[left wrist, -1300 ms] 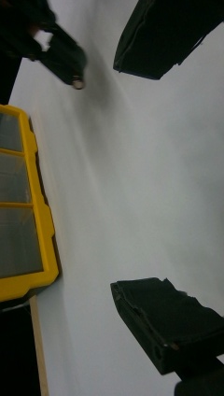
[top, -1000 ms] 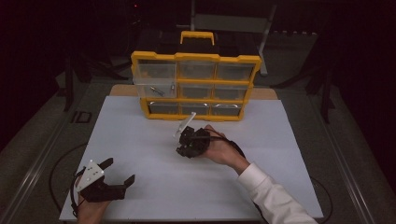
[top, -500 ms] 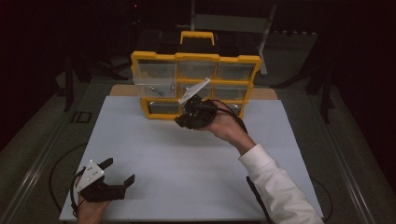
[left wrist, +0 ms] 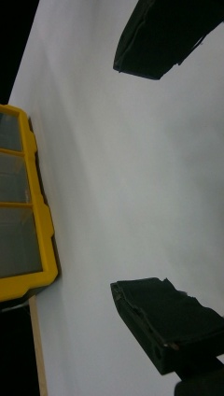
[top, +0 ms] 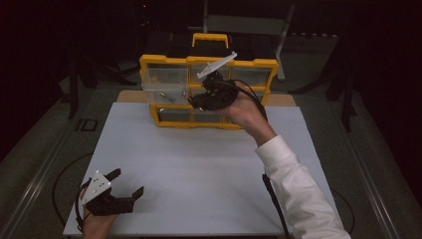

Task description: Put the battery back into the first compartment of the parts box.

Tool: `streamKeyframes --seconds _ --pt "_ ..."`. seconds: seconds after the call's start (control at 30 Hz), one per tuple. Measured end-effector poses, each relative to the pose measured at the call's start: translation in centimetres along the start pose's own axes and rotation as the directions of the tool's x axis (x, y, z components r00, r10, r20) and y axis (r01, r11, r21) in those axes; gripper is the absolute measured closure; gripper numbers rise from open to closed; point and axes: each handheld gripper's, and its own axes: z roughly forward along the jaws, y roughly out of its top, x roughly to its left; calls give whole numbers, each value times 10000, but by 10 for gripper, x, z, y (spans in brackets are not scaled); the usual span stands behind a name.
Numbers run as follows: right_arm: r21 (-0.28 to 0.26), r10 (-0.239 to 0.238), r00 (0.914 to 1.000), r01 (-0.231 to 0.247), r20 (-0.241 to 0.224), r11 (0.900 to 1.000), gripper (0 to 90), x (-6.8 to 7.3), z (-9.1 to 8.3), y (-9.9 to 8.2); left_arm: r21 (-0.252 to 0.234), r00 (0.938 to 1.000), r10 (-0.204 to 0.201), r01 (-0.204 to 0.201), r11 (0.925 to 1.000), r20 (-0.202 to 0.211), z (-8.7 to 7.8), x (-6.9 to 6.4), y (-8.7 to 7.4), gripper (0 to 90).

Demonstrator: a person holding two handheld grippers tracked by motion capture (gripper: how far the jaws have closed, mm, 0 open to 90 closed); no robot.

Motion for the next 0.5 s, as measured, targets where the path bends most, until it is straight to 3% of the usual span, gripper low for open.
streamKeyframes --seconds 0.27,0.5 --pt "-421 307 9986 -288 434 9987 768 -11 -14 31 6 10000 2 -2 10000 -35 -1 1 0 0" --pt "-690 705 9968 -678 365 9953 767 -17 -7 52 -31 10000 -20 20 10000 -39 -1 1 0 0"
